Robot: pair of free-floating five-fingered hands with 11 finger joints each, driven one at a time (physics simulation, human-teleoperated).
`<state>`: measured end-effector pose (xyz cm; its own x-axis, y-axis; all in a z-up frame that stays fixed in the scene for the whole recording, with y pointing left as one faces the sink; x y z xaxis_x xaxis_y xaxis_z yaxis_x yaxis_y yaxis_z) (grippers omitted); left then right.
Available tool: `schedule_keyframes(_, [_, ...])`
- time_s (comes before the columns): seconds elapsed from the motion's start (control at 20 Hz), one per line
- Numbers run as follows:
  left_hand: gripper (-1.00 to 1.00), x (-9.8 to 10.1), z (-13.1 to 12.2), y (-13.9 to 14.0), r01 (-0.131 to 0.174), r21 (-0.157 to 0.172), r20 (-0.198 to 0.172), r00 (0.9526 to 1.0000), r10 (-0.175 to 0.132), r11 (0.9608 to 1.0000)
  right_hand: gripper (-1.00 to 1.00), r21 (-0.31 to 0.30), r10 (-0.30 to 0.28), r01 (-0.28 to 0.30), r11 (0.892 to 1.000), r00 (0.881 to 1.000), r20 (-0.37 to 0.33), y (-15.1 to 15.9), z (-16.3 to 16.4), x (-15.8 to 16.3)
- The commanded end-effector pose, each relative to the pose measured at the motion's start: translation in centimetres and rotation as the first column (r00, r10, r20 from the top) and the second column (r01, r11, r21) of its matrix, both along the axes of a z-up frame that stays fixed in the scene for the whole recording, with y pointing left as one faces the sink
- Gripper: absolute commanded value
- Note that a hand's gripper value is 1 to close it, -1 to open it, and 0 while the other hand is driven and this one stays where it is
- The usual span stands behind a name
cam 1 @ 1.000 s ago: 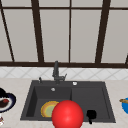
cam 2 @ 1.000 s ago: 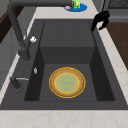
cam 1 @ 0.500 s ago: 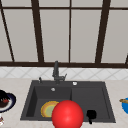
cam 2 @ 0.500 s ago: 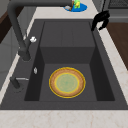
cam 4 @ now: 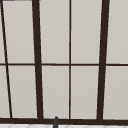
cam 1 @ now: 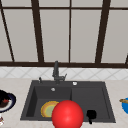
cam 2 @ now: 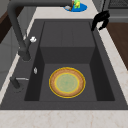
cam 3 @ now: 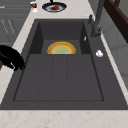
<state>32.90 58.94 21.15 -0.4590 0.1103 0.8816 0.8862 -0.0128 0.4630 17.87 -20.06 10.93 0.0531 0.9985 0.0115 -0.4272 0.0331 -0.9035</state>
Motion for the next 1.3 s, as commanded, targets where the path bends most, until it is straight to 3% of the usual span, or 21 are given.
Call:
schedule_keyframes(0.0, [-1.00,1.0,0.4,1.1,-0.050,-0.033,-0.001,0.9988,0.050,0.9982,0.00,0.000,0.000,0.000,1.000,1.000,0.000,0.0,0.0,0.0])
schedule_keyframes(0.1, [-1.00,1.5,0.7,1.7,-0.041,-0.047,-0.010,0.9991,0.041,0.9981,0.00,0.000,0.000,0.000,1.000,1.000,0.000,0.0,0.0,0.0])
schedule_keyframes(0.25, [-1.00,3.2,-0.4,2.7,-0.032,-0.041,-0.001,0.9995,0.032,0.9987,0.00,0.000,0.000,0.000,1.000,1.000,0.000,0.0,0.0,0.0])
schedule_keyframes(0.4, [-1.00,5.3,-2.5,3.1,-0.053,-0.033,0.001,0.9986,0.053,0.9981,0.00,0.000,0.000,0.000,1.000,1.000,0.000,0.0,0.0,0.0])
schedule_keyframes(0.55, [-1.00,6.5,-4.1,2.8,-0.069,-0.025,0.030,0.9971,0.070,0.9973,0.00,0.000,0.000,0.000,1.000,1.000,0.000,0.0,0.0,0.0])
schedule_keyframes(0.85, [-1.00,8.2,-9.1,3.3,-0.077,-0.051,0.066,0.9946,0.080,0.9957,0.00,0.000,0.000,0.000,1.000,1.000,0.000,0.0,0.0,0.0])
schedule_keyframes(1.0, [-1.00,8.3,-9.7,3.7,-0.065,-0.077,0.090,0.9933,0.072,0.9949,0.00,0.000,0.000,0.000,1.000,1.000,0.000,0.0,0.0,0.0])
schedule_keyframes(1.25, [-1.00,6.8,-9.2,4.1,-0.043,-0.097,0.126,0.9906,0.055,0.9943,0.00,0.000,0.000,0.000,1.000,1.000,0.000,0.0,0.0,0.0])
